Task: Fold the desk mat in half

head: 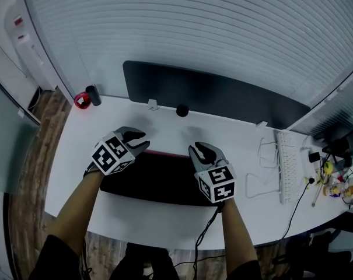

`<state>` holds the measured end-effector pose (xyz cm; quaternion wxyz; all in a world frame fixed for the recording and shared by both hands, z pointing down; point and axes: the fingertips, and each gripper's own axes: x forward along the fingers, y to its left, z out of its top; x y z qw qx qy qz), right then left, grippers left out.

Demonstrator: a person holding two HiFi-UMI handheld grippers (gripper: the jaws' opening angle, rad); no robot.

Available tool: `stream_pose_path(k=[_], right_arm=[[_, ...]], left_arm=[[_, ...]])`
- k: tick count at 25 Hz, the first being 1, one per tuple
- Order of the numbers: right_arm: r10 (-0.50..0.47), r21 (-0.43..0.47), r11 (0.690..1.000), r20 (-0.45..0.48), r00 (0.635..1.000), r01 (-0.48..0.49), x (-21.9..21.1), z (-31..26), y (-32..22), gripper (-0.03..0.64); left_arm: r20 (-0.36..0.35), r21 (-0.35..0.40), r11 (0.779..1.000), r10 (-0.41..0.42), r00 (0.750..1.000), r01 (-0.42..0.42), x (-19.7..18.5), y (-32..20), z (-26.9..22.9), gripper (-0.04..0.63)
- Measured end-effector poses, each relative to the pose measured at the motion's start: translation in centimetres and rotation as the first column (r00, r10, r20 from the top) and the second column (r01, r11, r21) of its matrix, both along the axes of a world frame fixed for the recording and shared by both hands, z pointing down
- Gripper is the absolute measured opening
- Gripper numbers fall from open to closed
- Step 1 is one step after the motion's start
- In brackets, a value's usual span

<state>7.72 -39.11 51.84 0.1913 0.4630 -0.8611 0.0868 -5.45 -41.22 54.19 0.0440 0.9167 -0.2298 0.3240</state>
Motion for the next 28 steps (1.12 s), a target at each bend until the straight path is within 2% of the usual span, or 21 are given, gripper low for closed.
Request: stream_pose_path(k=[2,4,7,11,14,16,20,28], right_arm=[[0.034,0.001,0.999,0.036,0.999,-0.034,0.3,-0.3,0.8,0.086],[0.064,-0.001,0.998,0.07,0.996,-0.064,0.5,-0.4,1.5,0.085],[0.12,-0.002,0.993,0.103,0.987,-0.121,1.2,-0.7,2.6,0.022],[0.191,0.003,0.981,0.144,0.971,-0.194,1.7,-1.3,3.9,0.008],[0.23,0.028,0.971,0.147,0.962,-0.236,1.9,-2.4,4.6,0.008],[0.236,0.037,0.969,0.157,0.959,-0.244,1.6,-3.3,5.3,0.008],[0.261,0.056,0.96,0.176,0.949,-0.275,1.5,-5.5,6.9,0.008],[0.261,0.121,0.952,0.167,0.951,-0.282,1.7,-9.9,11.1,0.008]], left_arm=[[-0.003,0.022,0.999,-0.039,0.999,0.039,-0.5,0.5,-0.2,0.059],[-0.053,0.018,0.995,-0.096,0.994,0.097,-1.0,0.8,-0.8,0.036],[-0.137,0.013,0.981,-0.188,0.973,0.192,-1.8,1.2,-1.9,-0.015],[-0.16,0.04,0.965,-0.25,0.955,0.259,-2.7,2.5,-3.2,-0.012],[-0.213,0.047,0.945,-0.306,0.928,0.323,-3.1,3.1,-4.9,-0.008],[-0.237,0.065,0.938,-0.317,0.918,0.341,-3.0,3.8,-6.1,-0.007],[-0.249,0.112,0.933,-0.308,0.918,0.343,-2.5,5.8,-8.2,-0.006],[-0.348,0.168,0.887,-0.355,0.868,0.43,-3.5,9.6,-13.2,-0.006]])
